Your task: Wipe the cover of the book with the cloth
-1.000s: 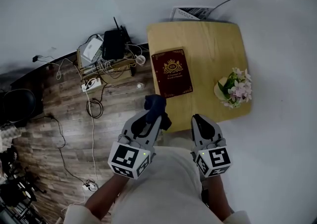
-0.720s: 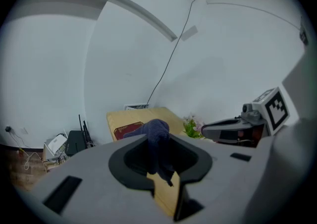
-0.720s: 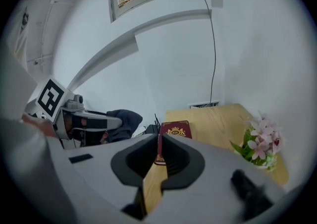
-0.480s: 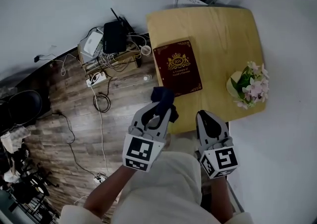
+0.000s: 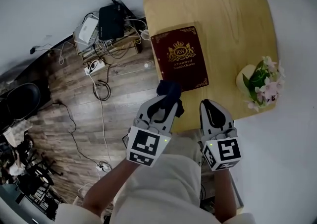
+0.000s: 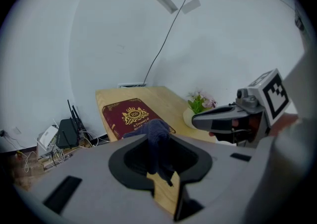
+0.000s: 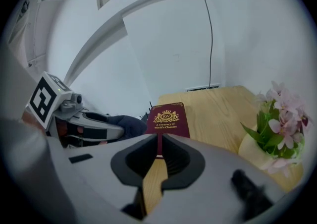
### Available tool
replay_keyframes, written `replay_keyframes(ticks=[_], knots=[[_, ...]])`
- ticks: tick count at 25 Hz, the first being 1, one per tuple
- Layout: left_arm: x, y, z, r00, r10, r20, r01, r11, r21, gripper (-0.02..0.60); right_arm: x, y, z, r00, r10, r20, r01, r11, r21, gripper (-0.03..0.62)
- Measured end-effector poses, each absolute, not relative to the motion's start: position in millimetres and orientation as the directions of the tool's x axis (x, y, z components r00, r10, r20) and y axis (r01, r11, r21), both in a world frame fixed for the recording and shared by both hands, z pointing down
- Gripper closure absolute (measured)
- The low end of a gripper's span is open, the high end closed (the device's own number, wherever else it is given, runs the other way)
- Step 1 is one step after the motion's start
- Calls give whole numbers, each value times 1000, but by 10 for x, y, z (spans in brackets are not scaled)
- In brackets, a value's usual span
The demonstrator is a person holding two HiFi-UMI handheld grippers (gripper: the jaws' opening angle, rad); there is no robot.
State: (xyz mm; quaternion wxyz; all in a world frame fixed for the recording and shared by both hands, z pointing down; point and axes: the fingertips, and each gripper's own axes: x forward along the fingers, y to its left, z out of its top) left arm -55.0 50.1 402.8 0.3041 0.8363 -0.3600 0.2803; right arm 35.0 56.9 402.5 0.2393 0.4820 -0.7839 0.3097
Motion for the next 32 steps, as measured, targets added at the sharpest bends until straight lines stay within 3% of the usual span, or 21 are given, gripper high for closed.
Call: replay_keyframes(ticks=[18,32], knots=[[-347,515,4586,571,-325,754,-773,-521,361,487,425,225,4983,-383,-469,795,-890,419,-181,549],[-443,21,4624,513,-413,752,-826,-476,302,486,404,230,5013,-391,-426,816,-876,444,-188,551]])
